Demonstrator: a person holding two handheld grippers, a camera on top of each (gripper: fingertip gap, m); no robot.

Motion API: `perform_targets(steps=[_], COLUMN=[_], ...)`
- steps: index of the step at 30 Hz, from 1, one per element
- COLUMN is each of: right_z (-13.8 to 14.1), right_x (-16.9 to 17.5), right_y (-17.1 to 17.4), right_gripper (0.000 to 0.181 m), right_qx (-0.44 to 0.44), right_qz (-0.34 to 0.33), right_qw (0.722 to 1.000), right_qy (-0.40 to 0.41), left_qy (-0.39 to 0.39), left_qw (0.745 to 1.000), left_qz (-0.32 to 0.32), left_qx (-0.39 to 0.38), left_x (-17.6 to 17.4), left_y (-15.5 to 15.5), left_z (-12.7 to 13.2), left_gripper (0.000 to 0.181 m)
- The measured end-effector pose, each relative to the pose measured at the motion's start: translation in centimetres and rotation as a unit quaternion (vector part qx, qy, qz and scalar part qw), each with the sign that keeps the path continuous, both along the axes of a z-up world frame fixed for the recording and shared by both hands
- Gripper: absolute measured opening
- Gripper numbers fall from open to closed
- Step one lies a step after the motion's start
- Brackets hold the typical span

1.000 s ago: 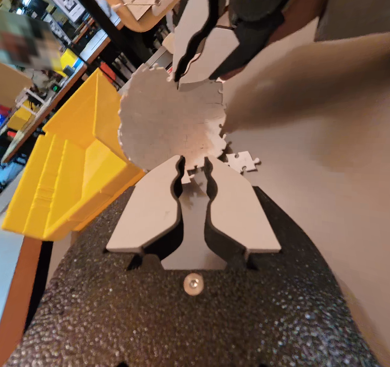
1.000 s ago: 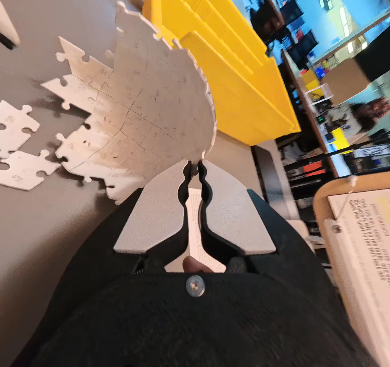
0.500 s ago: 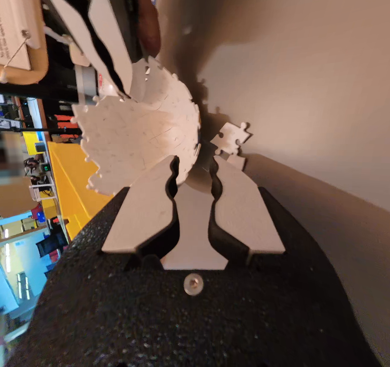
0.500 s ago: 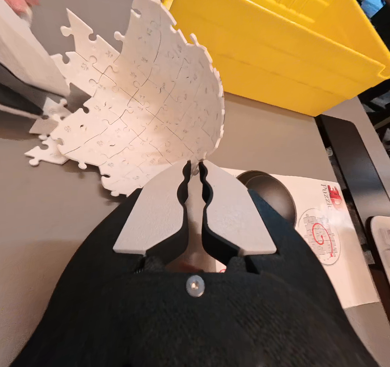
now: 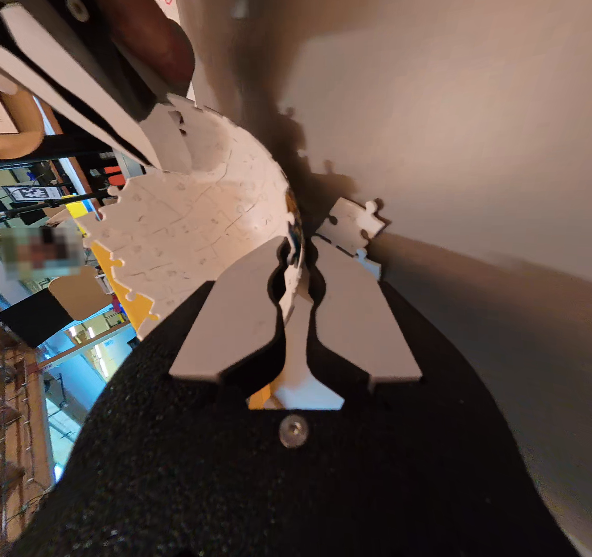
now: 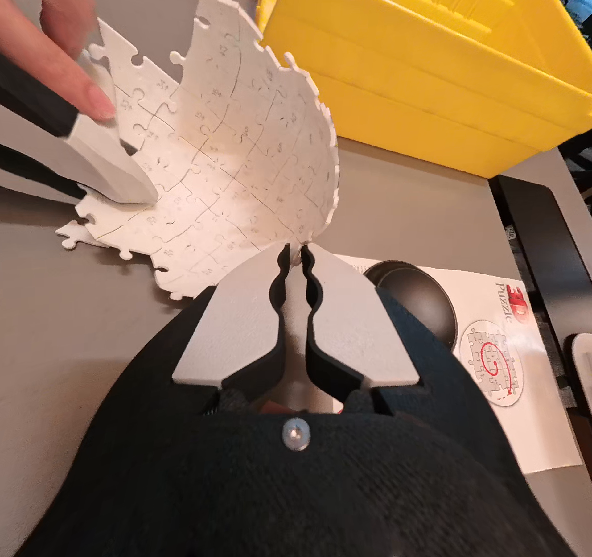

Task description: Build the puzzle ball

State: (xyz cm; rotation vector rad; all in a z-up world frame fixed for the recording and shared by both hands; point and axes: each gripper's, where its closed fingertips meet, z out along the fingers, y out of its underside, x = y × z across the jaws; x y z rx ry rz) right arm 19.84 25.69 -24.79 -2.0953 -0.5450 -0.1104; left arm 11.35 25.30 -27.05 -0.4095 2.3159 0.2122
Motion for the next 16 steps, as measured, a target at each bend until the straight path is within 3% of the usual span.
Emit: perform_targets(steps=[1,13,16], right_z=[0.10,0.60,0.10], right_x=[-0.05,-0.32,0.09], right_y=[0.03,0.36,0.18], right_gripper=[0.007,0.007,0.008], right_qx=[0.001,0.013,0.000], right_qz=[0.000,0.001,-0.003], right_qw=[1.000,1.000,0.999], right_qy=[-0.002,-0.015,-0.037], left_qy=[-0.003,-0.054,-0.085], left_qw=[1.000,0.999,0.996], left_qz=[-0.002,0.008,0.014], left_qx=[0.005,-0.001,0.028], left_x=[-0.02,-0.14,-0.05], left_y=[0.02,0.21,0.65], left_z=[-0.10,-0.52,0.31], left_gripper=[0.008,0.005,0.023])
